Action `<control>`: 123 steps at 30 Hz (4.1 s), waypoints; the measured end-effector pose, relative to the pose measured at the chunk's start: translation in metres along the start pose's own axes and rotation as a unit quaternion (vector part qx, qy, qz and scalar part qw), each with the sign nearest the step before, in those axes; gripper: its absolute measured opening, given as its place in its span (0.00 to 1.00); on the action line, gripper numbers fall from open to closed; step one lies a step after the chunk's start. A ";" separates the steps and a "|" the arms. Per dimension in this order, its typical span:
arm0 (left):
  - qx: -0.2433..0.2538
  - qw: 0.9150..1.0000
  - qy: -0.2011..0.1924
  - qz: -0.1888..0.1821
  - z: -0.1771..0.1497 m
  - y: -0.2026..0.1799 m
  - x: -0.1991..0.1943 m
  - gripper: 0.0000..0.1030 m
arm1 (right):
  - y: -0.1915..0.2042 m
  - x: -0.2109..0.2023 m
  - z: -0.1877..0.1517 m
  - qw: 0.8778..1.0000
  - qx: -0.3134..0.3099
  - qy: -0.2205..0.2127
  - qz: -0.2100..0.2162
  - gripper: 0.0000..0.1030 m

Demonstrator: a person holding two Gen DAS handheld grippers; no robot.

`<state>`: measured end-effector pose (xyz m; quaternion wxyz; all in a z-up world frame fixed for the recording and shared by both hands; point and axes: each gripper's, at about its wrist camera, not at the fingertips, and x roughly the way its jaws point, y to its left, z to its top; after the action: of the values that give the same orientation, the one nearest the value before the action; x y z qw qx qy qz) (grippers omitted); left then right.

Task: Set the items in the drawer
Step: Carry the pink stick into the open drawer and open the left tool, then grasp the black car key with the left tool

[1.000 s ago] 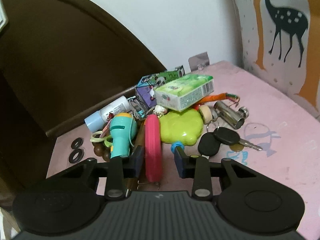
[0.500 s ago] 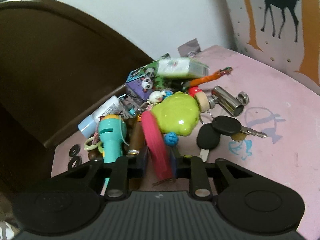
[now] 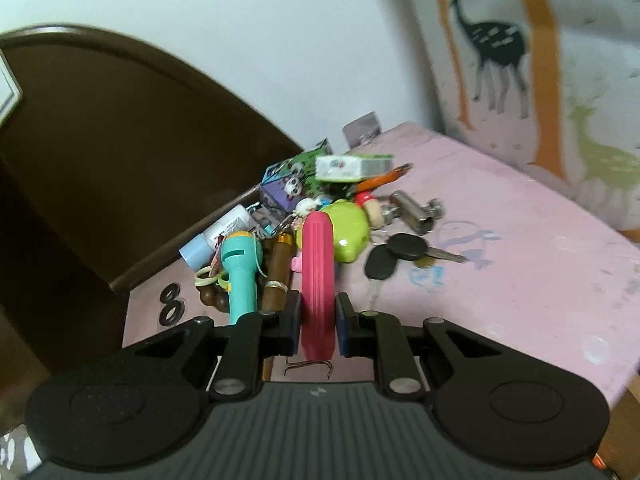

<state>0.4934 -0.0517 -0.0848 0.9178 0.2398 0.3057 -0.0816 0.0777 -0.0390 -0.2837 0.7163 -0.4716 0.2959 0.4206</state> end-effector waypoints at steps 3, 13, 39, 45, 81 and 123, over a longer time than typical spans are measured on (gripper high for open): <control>0.001 1.000 -0.008 -0.011 -0.006 -0.003 -0.025 0.16 | 0.000 0.001 0.000 1.000 -0.002 0.001 0.000 0.85; 0.001 0.994 -0.005 -0.112 -0.040 -0.032 -0.094 0.16 | 0.000 0.001 0.001 1.000 -0.004 0.003 -0.001 0.85; 0.060 0.952 0.228 -0.198 -0.162 -0.160 -0.006 0.17 | -0.001 0.000 -0.001 1.000 -0.010 0.002 -0.002 0.85; 0.052 0.956 0.211 -0.198 -0.154 -0.151 -0.018 0.58 | 0.000 0.000 0.000 1.000 -0.011 0.002 -0.001 0.85; -0.157 0.984 -0.018 -0.086 0.014 -0.018 0.024 0.51 | -0.002 0.002 -0.001 1.000 -0.011 -0.001 -0.001 0.85; -0.205 0.976 -0.042 -0.057 0.014 -0.004 0.021 0.00 | -0.005 0.004 -0.005 1.000 -0.025 -0.008 0.004 0.86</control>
<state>0.5167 -0.0618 -0.0890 0.9533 0.0252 0.2902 -0.0795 0.0835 -0.0431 -0.2869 0.7050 -0.4851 0.2816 0.4341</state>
